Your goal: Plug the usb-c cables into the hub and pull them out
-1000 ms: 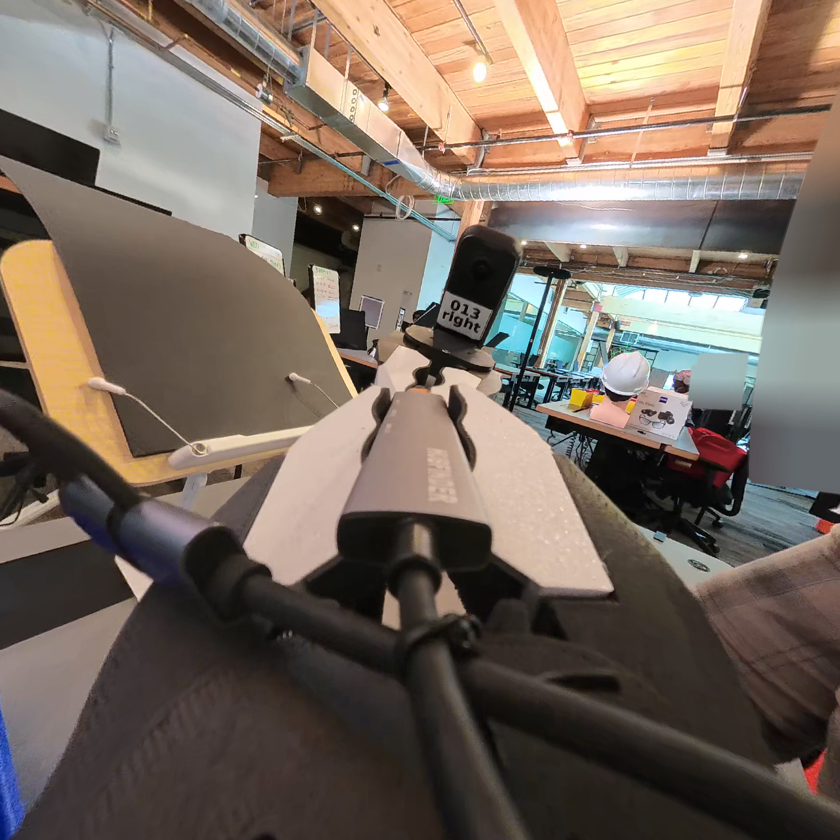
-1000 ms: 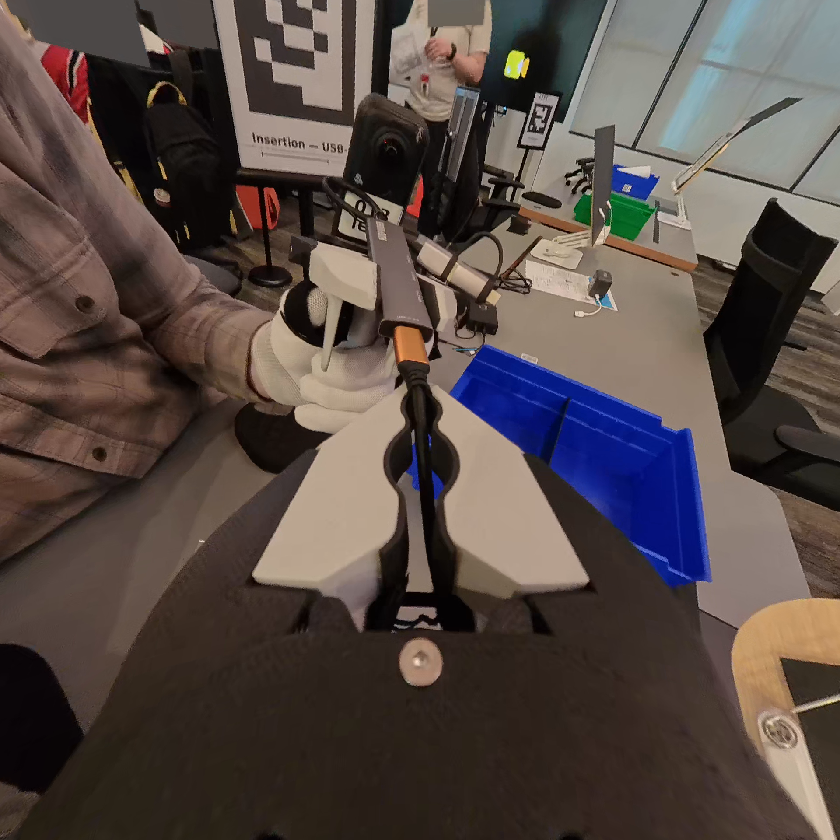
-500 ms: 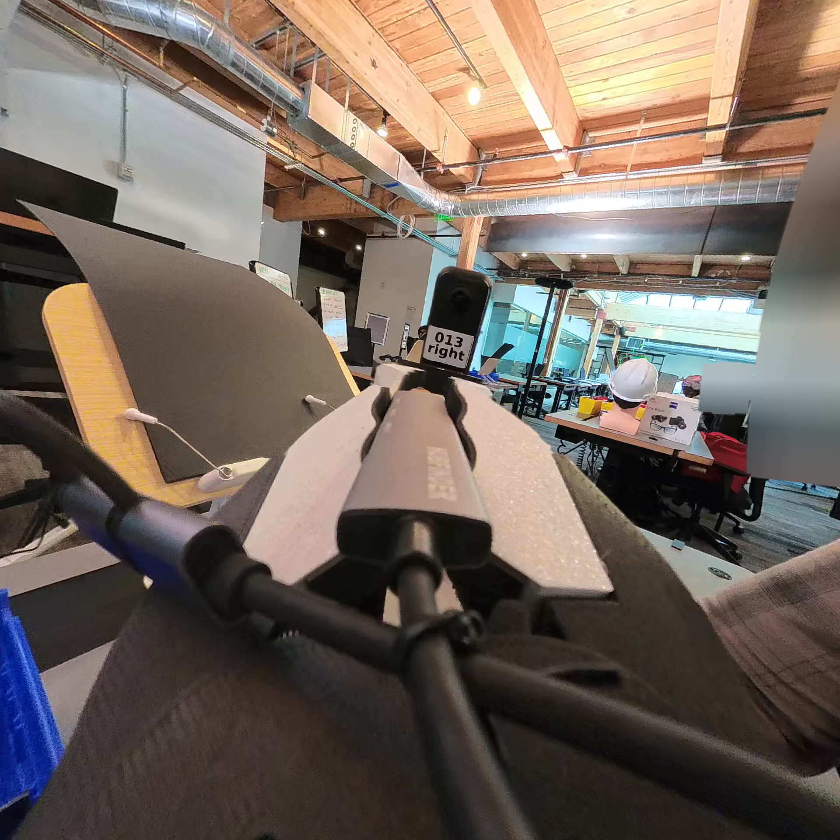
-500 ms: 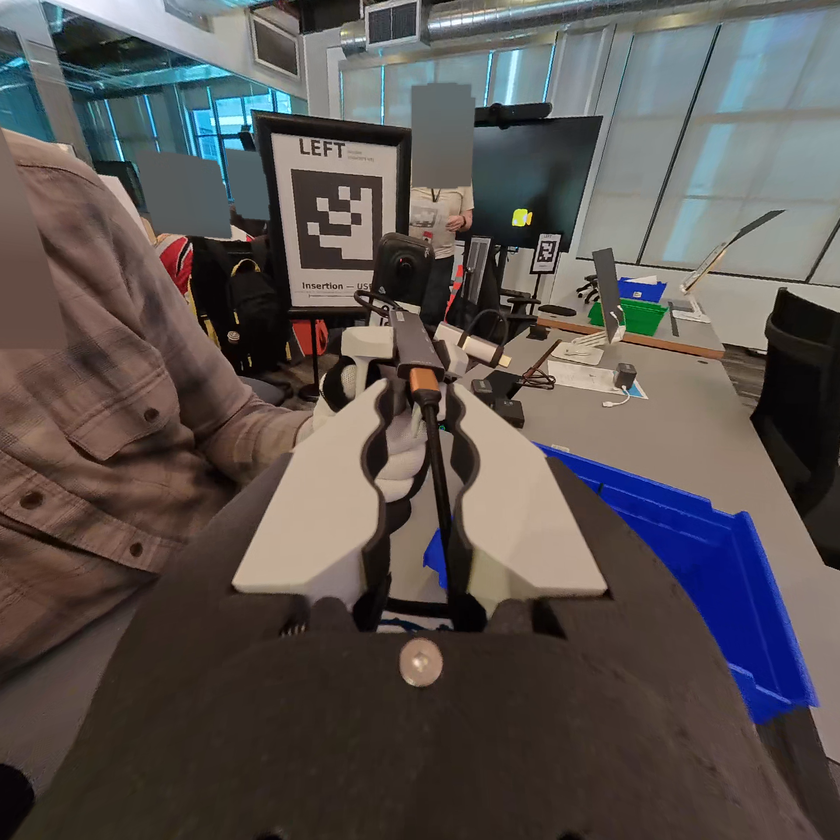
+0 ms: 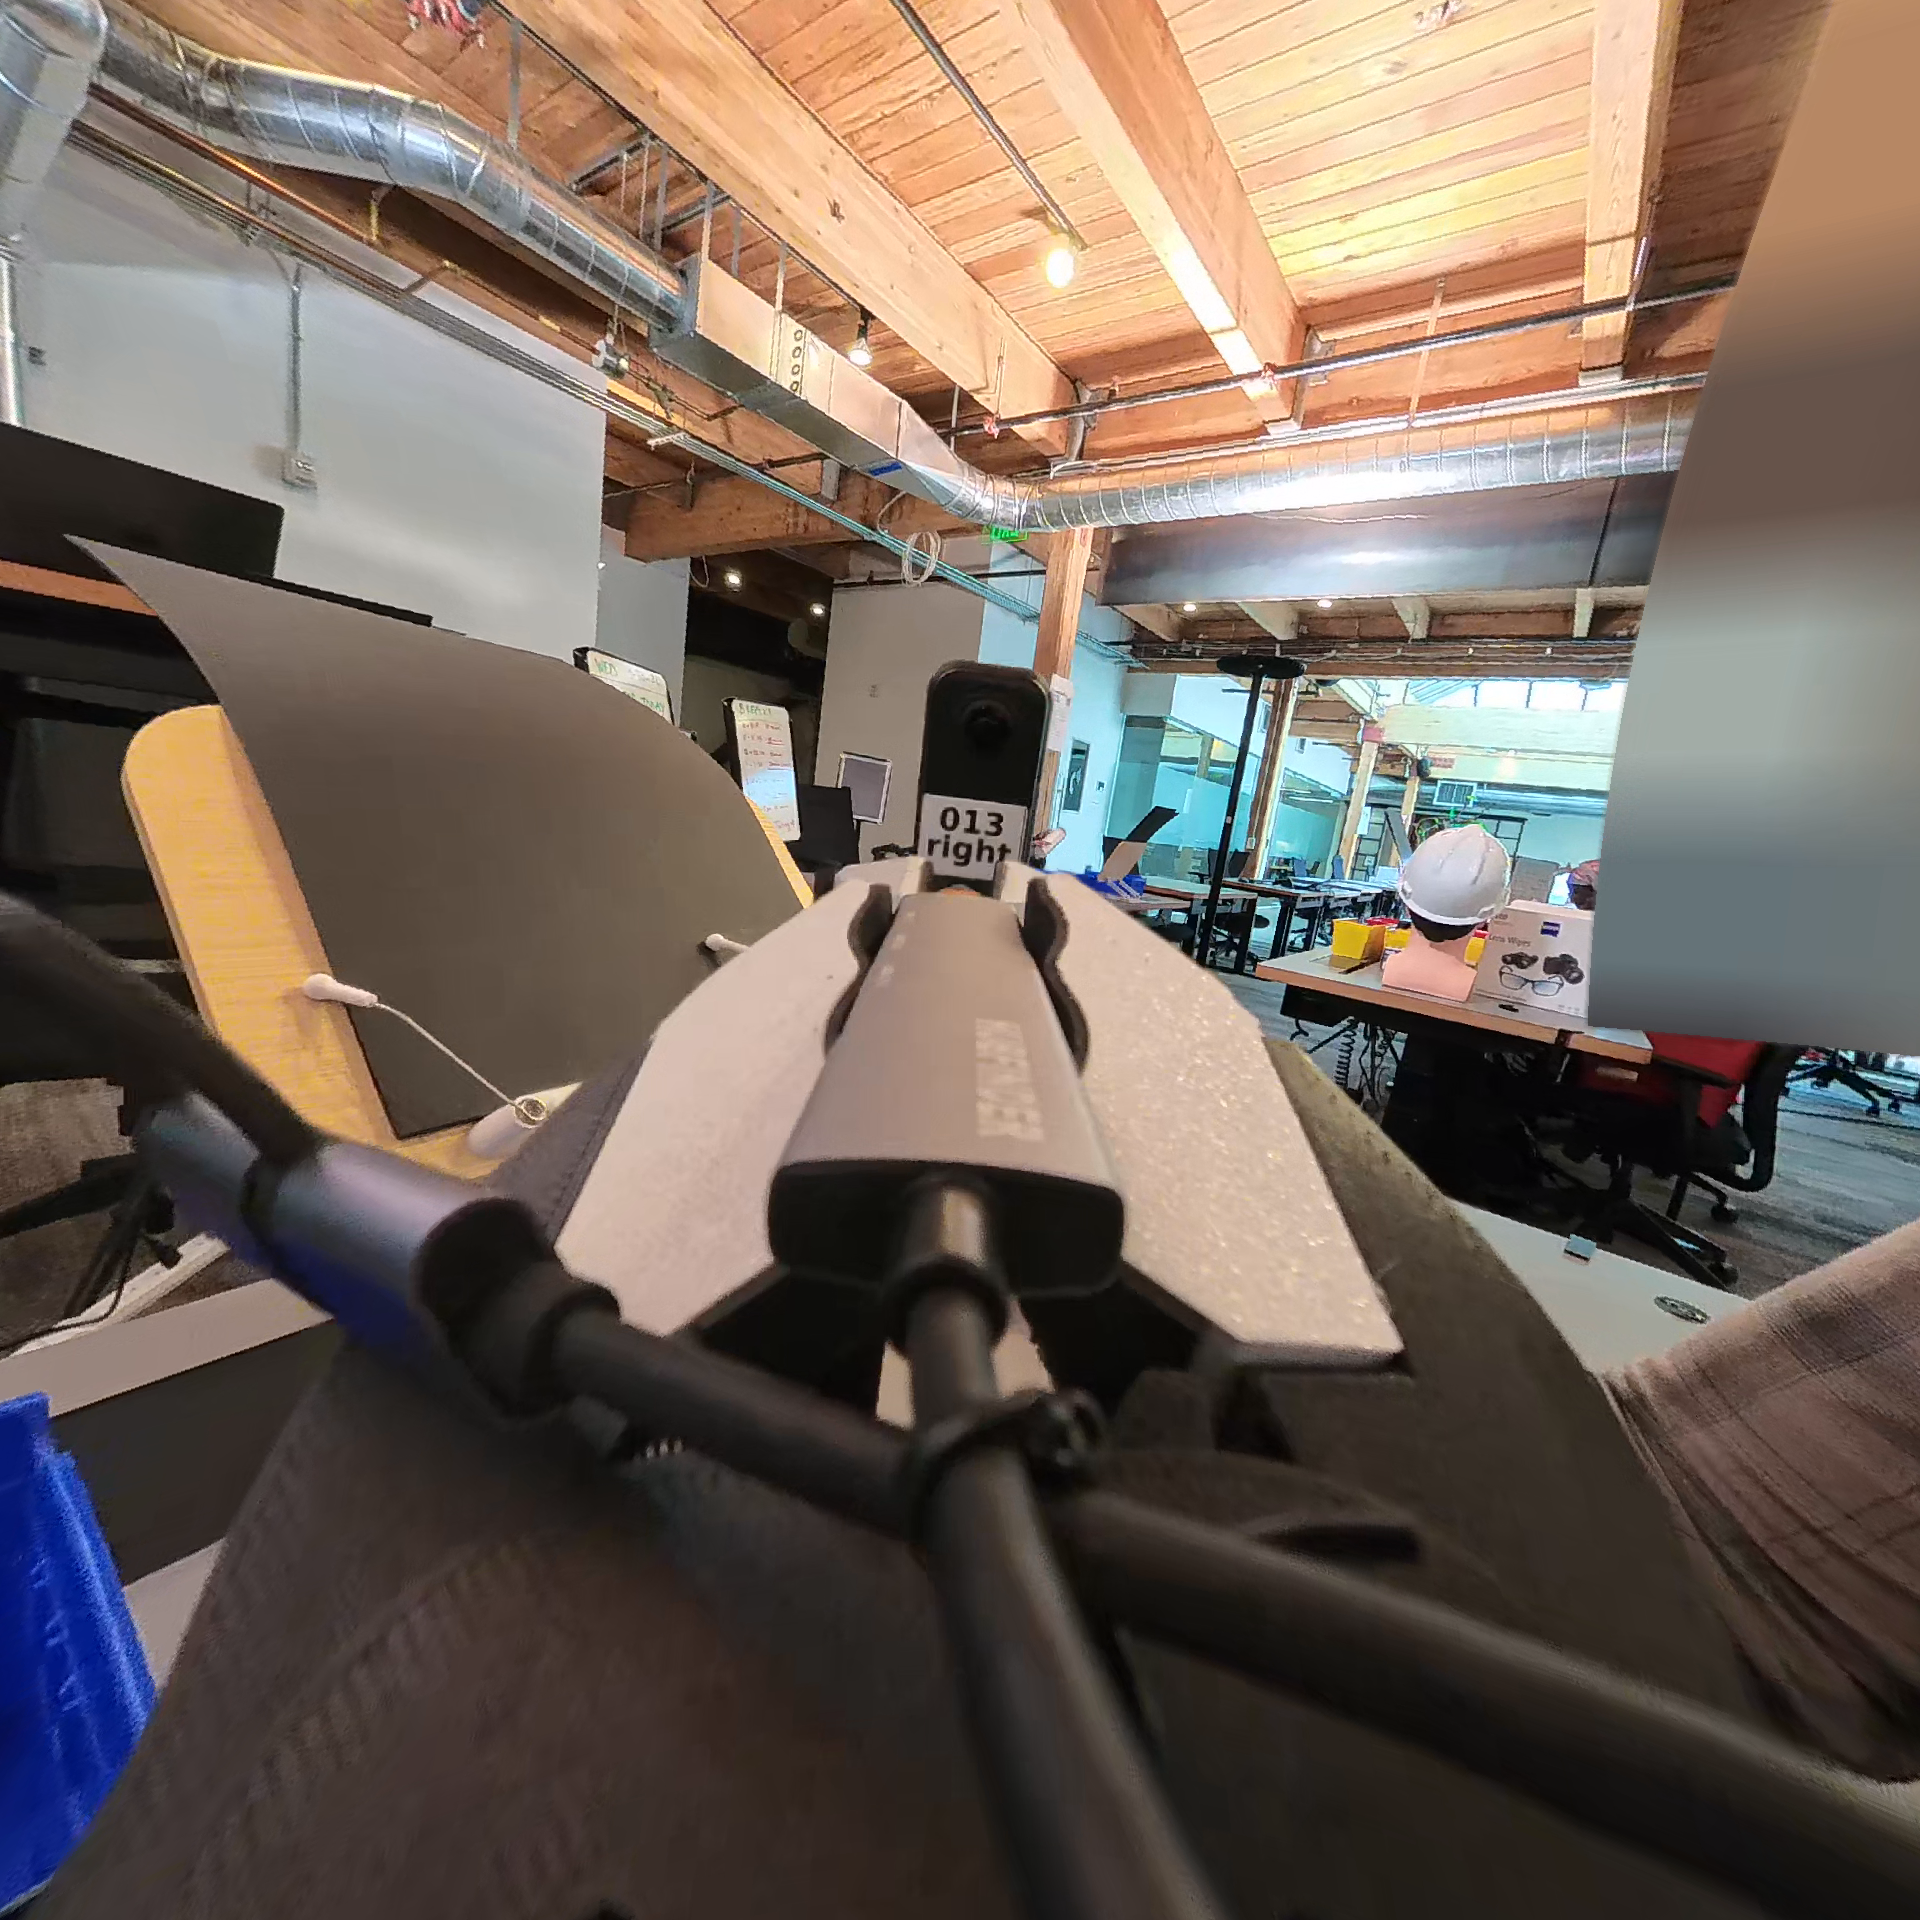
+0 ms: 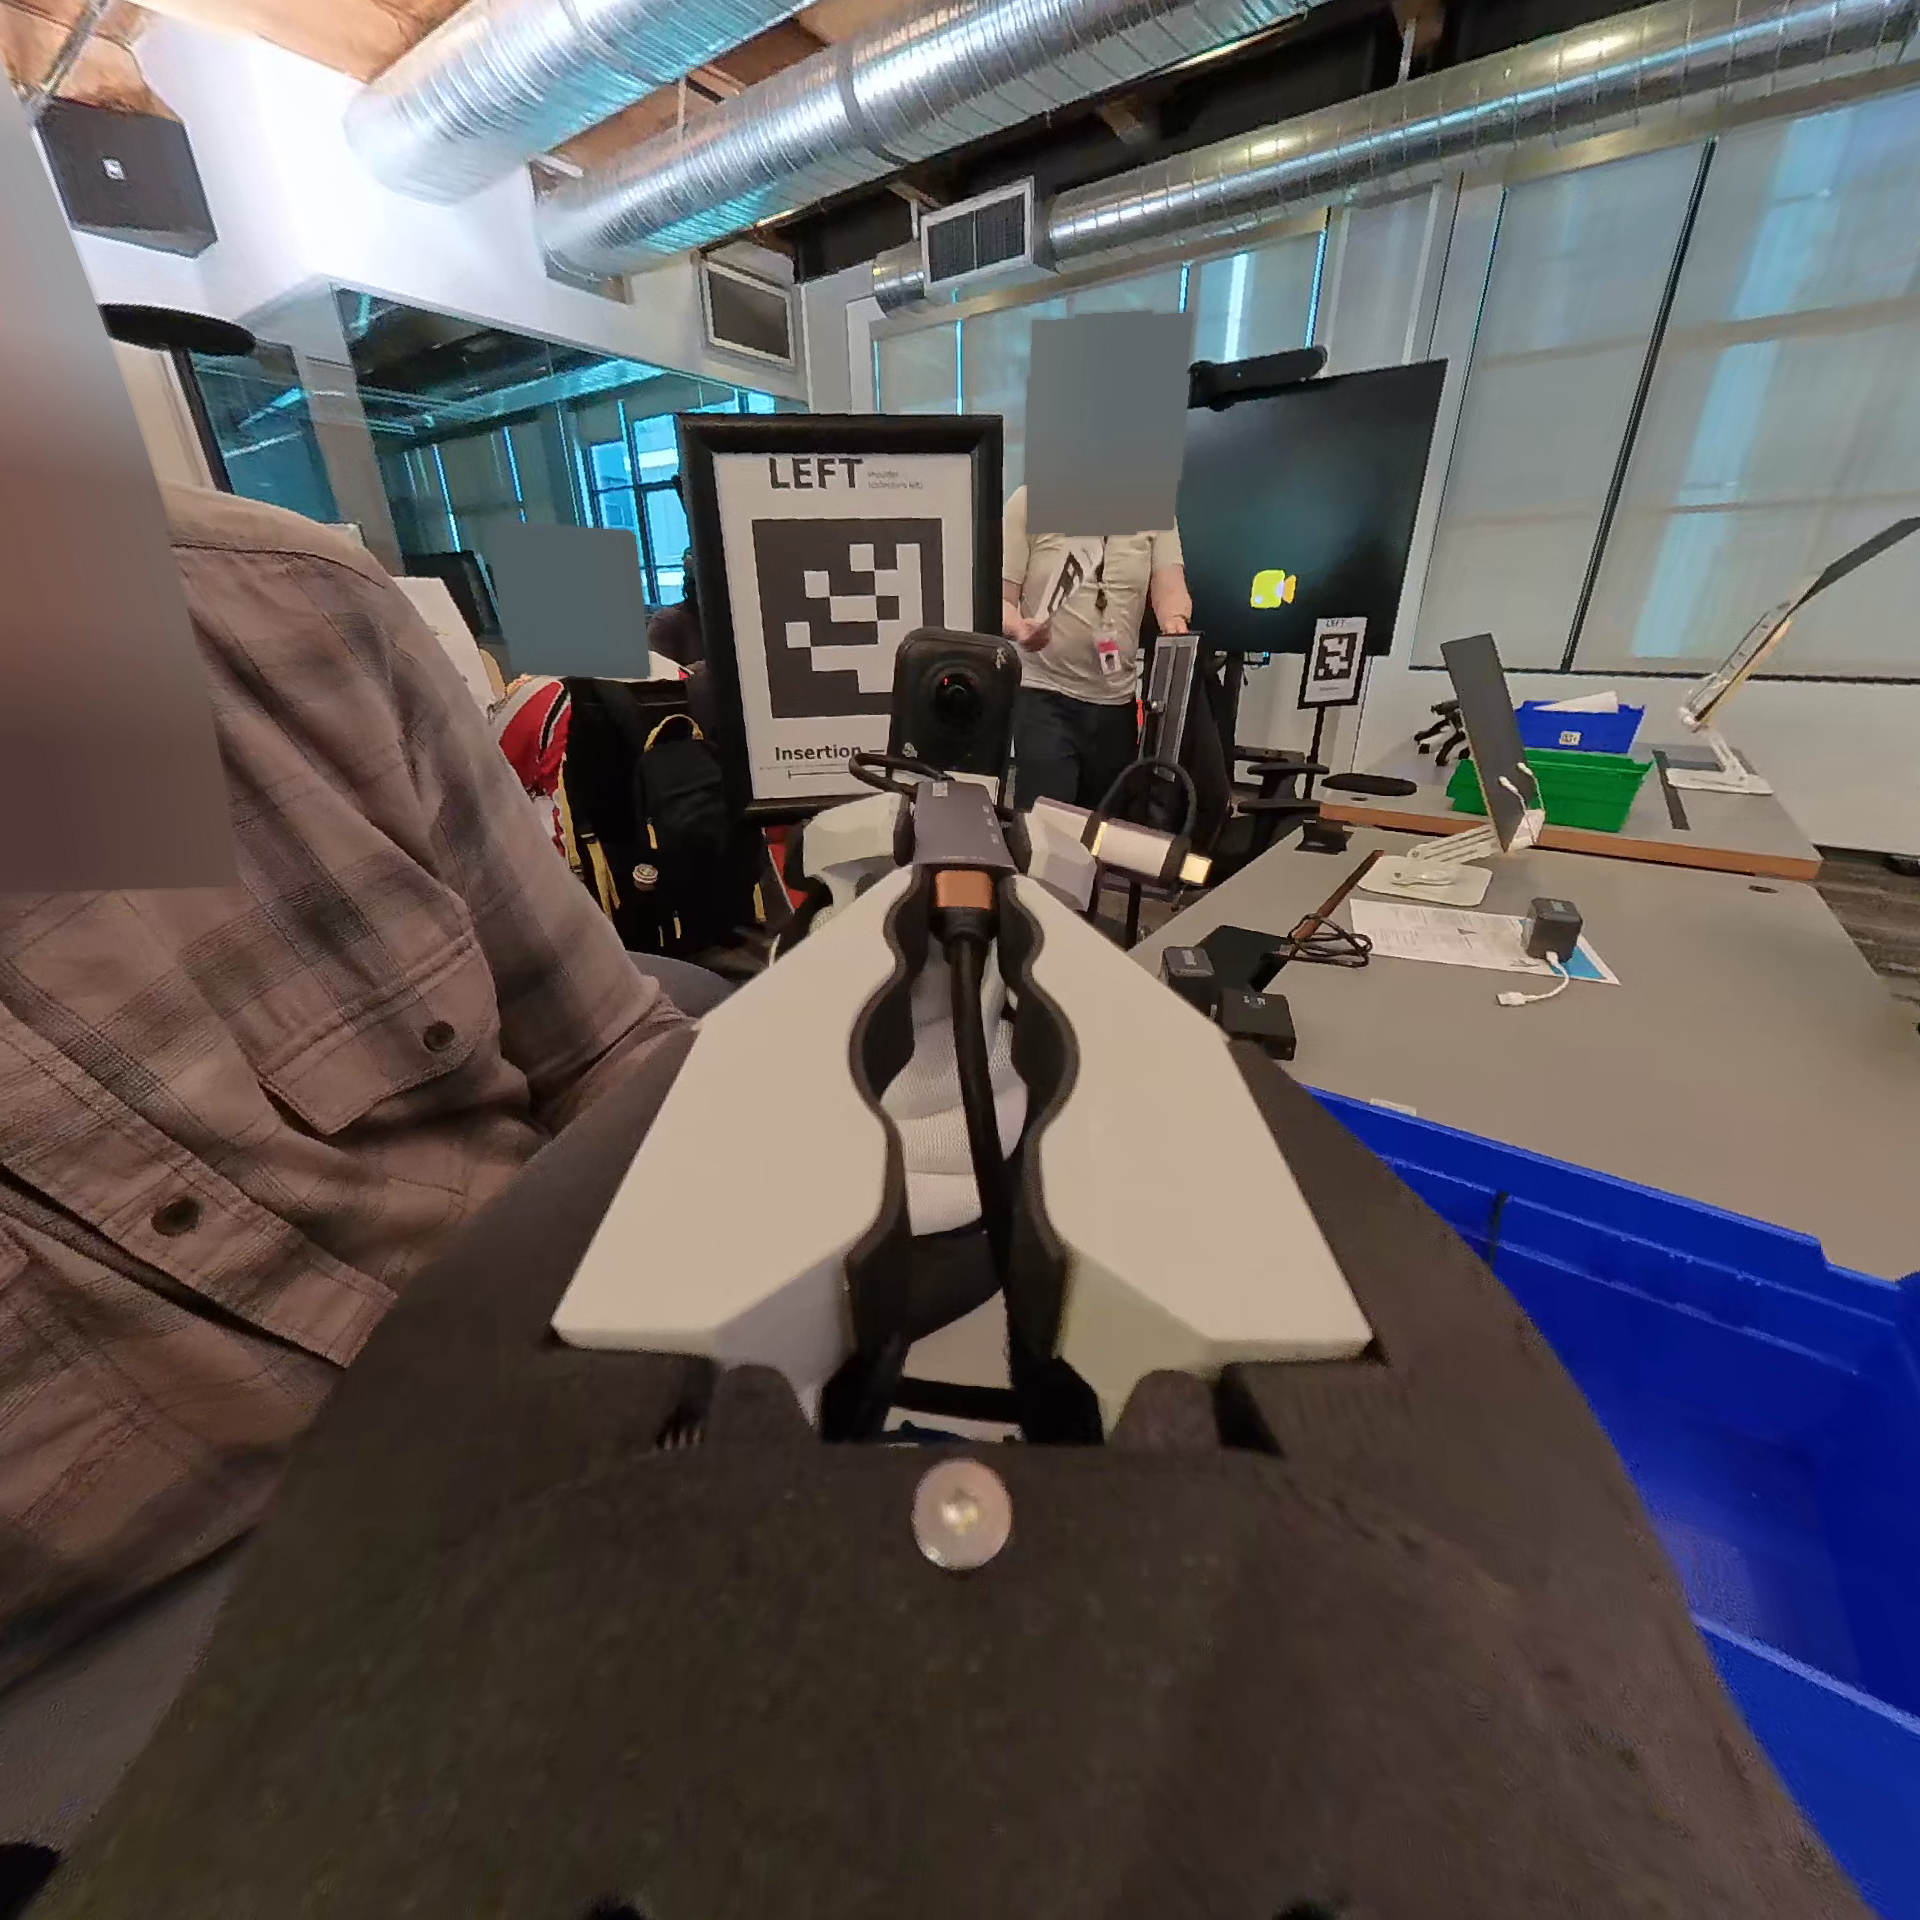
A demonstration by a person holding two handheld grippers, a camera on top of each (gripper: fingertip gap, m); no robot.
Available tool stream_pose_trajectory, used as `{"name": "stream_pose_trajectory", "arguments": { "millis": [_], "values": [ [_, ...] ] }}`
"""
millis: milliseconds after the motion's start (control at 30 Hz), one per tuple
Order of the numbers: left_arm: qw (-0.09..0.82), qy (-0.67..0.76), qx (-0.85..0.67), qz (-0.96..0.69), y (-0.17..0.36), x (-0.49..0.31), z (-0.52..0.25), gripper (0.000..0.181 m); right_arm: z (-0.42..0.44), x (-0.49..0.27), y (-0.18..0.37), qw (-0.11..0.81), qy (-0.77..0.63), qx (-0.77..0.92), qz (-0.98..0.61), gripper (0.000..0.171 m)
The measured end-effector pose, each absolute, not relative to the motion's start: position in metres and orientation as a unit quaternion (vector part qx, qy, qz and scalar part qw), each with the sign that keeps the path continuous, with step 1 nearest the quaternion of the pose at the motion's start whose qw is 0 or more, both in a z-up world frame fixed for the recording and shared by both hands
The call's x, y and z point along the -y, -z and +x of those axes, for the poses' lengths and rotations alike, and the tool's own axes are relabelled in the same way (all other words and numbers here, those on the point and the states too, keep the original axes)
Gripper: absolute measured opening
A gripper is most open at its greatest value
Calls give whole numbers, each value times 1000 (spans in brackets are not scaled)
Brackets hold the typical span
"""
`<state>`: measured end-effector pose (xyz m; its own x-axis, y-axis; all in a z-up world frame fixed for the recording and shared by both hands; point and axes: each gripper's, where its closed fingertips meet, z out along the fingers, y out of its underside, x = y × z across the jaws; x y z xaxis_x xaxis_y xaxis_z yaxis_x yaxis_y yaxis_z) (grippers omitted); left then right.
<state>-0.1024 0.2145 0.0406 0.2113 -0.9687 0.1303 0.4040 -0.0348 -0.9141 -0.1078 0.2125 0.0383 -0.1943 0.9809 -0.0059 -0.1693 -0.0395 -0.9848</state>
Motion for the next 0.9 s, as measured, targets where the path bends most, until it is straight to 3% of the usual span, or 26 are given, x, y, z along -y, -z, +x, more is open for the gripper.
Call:
{"name": "stream_pose_trajectory", "arguments": {
  "millis": [667,900],
  "values": [
    [608,527,-357,-475,-31,-204,-100,26,-105,-203,-28,485,-559,539,-402,10],
    [637,443,-377,-506,-30,-202,-102,25,-106,-202,-25,483,-559,544,-397,10]
  ]
}}
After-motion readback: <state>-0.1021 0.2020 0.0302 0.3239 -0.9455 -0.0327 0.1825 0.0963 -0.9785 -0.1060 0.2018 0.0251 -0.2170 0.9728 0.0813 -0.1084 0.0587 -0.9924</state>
